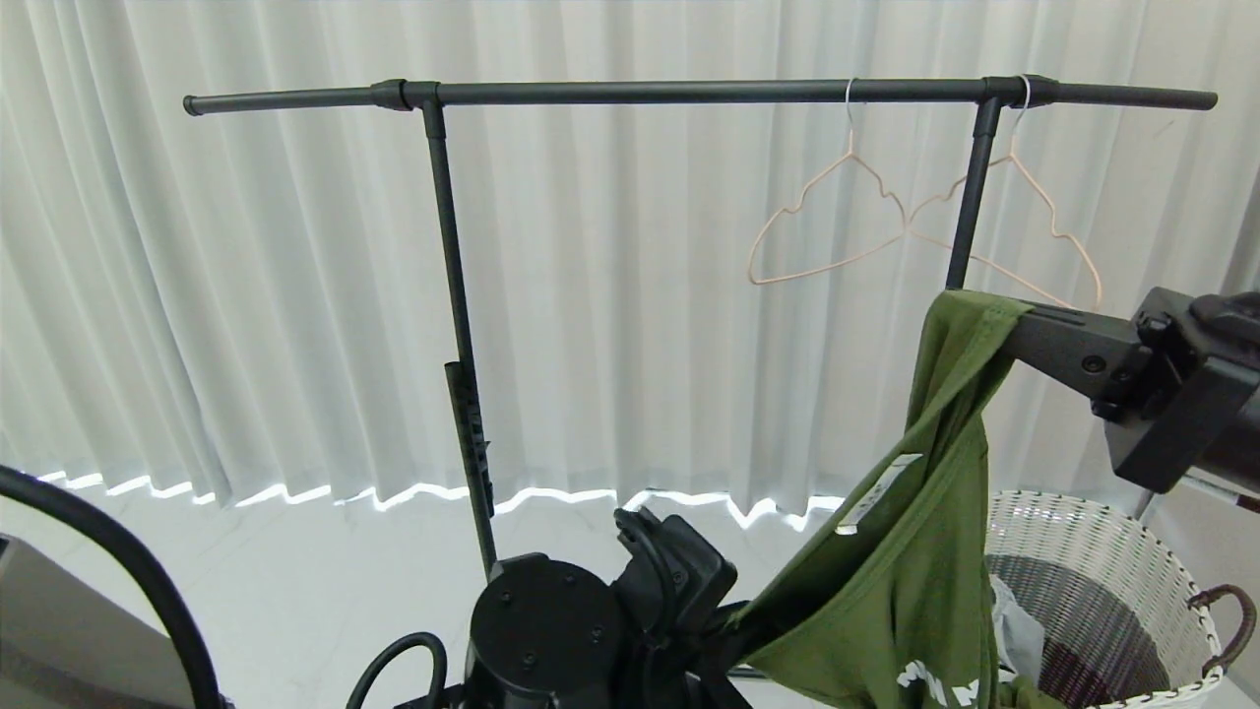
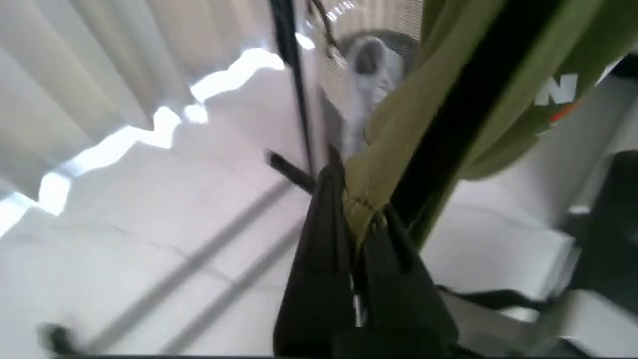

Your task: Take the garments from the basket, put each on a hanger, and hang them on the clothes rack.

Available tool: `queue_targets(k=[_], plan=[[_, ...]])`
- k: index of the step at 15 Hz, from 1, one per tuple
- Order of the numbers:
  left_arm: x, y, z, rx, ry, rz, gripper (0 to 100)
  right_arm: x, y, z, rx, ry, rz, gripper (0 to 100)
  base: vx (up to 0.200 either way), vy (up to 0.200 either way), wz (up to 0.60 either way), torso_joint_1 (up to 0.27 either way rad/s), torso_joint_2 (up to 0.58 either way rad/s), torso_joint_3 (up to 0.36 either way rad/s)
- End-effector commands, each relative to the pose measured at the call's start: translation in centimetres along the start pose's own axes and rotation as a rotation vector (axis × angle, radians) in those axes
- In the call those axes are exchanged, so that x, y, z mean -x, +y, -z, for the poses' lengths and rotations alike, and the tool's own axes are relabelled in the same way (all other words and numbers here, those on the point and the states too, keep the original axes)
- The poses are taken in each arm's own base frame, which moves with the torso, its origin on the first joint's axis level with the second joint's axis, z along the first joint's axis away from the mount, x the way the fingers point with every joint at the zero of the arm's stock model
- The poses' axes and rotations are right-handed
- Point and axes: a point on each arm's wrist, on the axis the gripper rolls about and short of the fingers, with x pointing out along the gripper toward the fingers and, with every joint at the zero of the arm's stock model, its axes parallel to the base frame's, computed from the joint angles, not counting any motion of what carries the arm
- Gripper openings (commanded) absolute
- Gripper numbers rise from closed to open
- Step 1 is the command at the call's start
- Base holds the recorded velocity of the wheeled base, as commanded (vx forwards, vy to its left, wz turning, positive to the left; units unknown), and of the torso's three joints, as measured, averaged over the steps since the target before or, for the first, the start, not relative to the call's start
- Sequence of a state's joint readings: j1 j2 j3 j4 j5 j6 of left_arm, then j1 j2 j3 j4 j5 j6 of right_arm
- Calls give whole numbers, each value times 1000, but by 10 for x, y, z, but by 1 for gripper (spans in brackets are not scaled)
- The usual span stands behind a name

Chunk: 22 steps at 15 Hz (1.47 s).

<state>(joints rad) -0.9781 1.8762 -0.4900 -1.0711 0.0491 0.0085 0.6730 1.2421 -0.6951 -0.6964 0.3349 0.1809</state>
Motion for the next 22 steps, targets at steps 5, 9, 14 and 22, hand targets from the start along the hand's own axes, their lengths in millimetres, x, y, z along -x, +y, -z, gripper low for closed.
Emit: queue_targets(k=[5, 9, 14, 22], plan=[[58, 47, -122, 27, -175, -198, 0, 7, -26, 2, 102, 12, 141, 0, 0, 0, 0, 0, 0, 0], [123, 50, -182, 22, -257, -227, 0, 2, -28, -9, 141, -17, 143, 0, 0, 0, 0, 0, 0, 0], [140, 49, -212, -43, -357, -243, 0, -11, -34, -42, 211, -108, 150, 0, 0, 0, 0, 0, 0, 0], [145, 47, -181, -71, -271, -242, 0, 37, -3, -46, 204, -94, 129, 0, 0, 0, 0, 0, 0, 0]])
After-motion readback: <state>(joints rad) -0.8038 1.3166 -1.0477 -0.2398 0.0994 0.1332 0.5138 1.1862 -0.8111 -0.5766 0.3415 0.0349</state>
